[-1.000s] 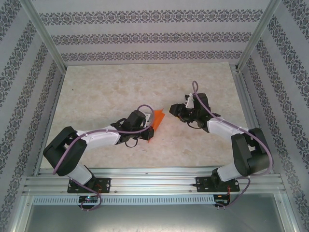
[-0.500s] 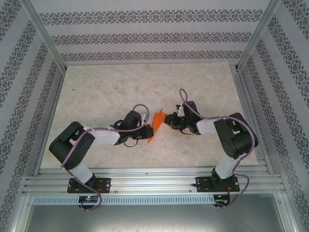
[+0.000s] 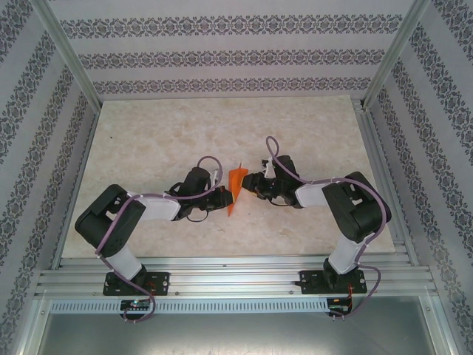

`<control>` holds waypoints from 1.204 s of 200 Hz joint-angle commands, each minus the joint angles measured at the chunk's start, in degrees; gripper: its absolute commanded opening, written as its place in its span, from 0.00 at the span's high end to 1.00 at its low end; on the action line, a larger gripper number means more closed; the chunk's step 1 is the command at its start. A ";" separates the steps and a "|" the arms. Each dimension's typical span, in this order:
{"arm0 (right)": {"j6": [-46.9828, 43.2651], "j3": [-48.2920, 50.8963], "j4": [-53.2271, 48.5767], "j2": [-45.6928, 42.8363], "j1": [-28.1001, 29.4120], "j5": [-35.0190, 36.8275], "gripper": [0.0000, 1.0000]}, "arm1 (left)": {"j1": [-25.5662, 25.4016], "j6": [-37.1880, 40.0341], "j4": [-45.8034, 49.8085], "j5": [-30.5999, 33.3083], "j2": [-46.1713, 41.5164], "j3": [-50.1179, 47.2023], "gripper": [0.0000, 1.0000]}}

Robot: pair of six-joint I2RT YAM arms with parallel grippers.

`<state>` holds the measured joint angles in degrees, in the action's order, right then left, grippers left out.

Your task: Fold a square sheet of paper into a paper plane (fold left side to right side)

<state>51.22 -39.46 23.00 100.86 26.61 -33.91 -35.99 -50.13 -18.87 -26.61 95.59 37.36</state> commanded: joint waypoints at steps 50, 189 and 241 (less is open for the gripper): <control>-0.71 -4.37 0.20 3.87 1.69 0.59 0.60 | 1.16 -3.82 -6.53 -2.31 3.28 -0.79 1.00; -2.04 -7.70 -3.98 9.62 2.64 1.82 0.63 | 2.74 0.61 1.64 -2.75 -1.64 0.56 0.70; -1.93 -8.01 -4.06 10.15 2.66 1.49 0.63 | 7.32 4.11 8.63 -3.38 -5.25 3.47 0.62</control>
<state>50.96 -46.57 19.27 108.20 28.49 -34.02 -31.22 -49.39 -14.87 -29.23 91.59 38.20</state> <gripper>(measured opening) 0.367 0.381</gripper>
